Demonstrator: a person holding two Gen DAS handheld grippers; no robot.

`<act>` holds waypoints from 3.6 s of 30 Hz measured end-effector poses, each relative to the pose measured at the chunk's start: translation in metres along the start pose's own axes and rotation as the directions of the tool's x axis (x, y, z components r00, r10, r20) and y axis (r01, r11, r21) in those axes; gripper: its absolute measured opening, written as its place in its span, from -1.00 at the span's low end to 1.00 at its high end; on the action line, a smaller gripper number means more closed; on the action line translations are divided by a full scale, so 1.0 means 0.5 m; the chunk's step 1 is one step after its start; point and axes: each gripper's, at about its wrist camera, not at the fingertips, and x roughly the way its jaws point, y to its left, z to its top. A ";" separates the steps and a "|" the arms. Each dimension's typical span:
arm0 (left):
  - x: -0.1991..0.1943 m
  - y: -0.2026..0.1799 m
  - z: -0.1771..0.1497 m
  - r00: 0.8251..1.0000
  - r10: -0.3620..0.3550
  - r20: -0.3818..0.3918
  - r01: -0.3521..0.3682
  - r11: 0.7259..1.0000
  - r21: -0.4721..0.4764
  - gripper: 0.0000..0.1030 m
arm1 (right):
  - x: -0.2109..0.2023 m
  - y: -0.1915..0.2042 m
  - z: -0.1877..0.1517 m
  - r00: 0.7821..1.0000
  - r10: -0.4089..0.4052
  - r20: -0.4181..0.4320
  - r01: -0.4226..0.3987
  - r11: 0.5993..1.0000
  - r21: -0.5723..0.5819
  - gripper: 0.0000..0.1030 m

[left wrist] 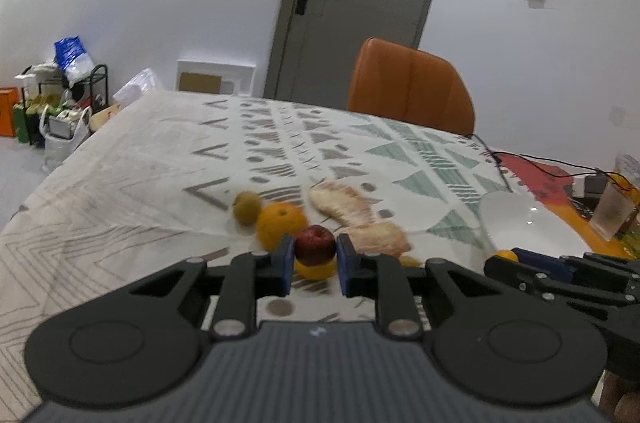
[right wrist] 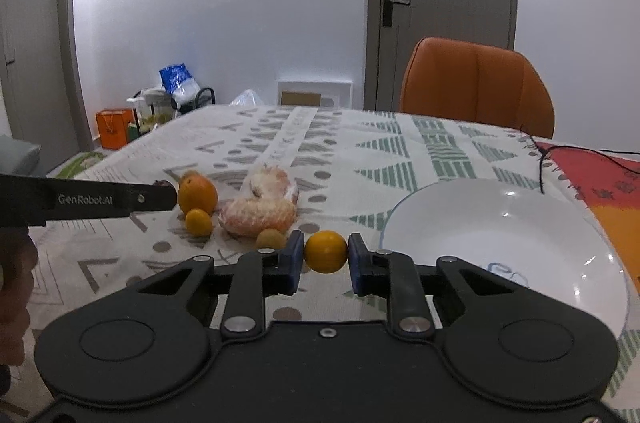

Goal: Organize fruits
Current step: 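Carry the apple into the white plate with left while right drops the mandarin in, then grasp a small mandarin with left while right grasps an olive-green round fruit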

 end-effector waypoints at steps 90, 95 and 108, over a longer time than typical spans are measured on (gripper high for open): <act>-0.030 -0.055 0.006 0.997 0.052 0.059 -0.055 0.996 0.063 0.53 | -0.057 -0.096 0.002 0.994 0.086 0.074 -0.095 0.986 0.134 0.34; -0.031 -0.032 -0.003 0.997 0.059 0.049 -0.062 0.997 0.051 0.53 | -0.045 -0.073 0.003 0.993 0.103 0.062 -0.109 0.987 0.115 0.35; -0.007 0.010 -0.022 0.997 0.071 0.019 -0.071 0.997 0.007 0.54 | -0.001 -0.033 0.002 0.988 0.155 0.026 -0.157 0.984 0.079 0.42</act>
